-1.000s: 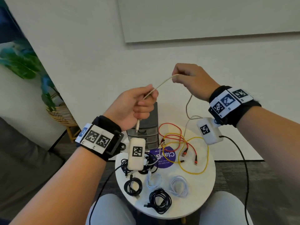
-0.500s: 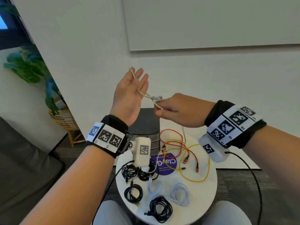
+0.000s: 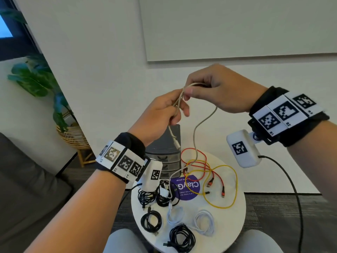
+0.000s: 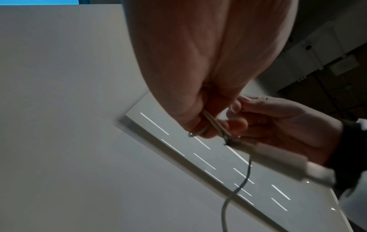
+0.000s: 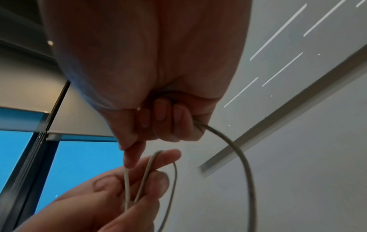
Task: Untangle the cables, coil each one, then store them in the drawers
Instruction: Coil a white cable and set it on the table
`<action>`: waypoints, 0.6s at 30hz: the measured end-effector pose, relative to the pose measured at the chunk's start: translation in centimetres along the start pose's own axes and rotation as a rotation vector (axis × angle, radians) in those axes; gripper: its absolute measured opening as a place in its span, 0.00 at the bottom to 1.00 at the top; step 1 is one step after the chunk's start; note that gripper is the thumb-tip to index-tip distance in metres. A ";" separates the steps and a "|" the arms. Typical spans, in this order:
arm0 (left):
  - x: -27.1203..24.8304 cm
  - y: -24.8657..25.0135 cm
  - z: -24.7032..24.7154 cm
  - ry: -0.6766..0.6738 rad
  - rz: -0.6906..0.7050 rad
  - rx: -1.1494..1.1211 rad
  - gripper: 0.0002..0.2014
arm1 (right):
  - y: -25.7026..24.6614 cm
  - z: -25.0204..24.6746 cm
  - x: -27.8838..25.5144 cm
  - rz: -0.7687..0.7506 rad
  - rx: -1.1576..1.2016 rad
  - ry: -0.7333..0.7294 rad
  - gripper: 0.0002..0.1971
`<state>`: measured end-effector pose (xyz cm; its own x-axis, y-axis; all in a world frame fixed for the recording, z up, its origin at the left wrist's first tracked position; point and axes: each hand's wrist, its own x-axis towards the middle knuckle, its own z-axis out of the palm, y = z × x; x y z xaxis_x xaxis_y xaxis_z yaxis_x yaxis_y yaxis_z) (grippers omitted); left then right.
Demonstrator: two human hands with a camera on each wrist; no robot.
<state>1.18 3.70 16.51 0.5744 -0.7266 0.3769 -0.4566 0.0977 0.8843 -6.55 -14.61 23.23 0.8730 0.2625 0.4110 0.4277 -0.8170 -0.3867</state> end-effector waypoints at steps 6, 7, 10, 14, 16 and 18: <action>0.1 1.9 -1.1 0.011 -0.066 -0.352 0.26 | 2.0 -1.1 0.7 0.075 -0.023 0.365 0.13; 0.2 2.3 -1.3 -0.006 -0.078 -0.363 0.25 | 2.5 -0.9 0.8 0.092 -0.016 0.381 0.14; 0.2 2.7 -1.3 0.000 -0.072 -0.404 0.22 | 3.8 0.8 1.1 0.134 -0.020 0.354 0.16; 0.2 2.4 -1.2 0.102 -0.033 -0.494 0.21 | 4.2 3.6 0.5 0.238 0.027 0.116 0.19; 0.2 2.4 -1.3 0.184 -0.019 -0.484 0.21 | 4.1 4.7 0.0 0.233 -0.082 -0.116 0.18; 0.2 2.2 -1.2 0.246 -0.038 -0.441 0.16 | 3.4 5.2 -0.3 0.168 -0.138 -0.271 0.17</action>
<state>1.08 4.56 18.89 0.7527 -0.5583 0.3489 -0.1323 0.3908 0.9109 -4.15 -14.76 17.51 0.9669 0.2303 0.1101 0.2535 -0.9172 -0.3075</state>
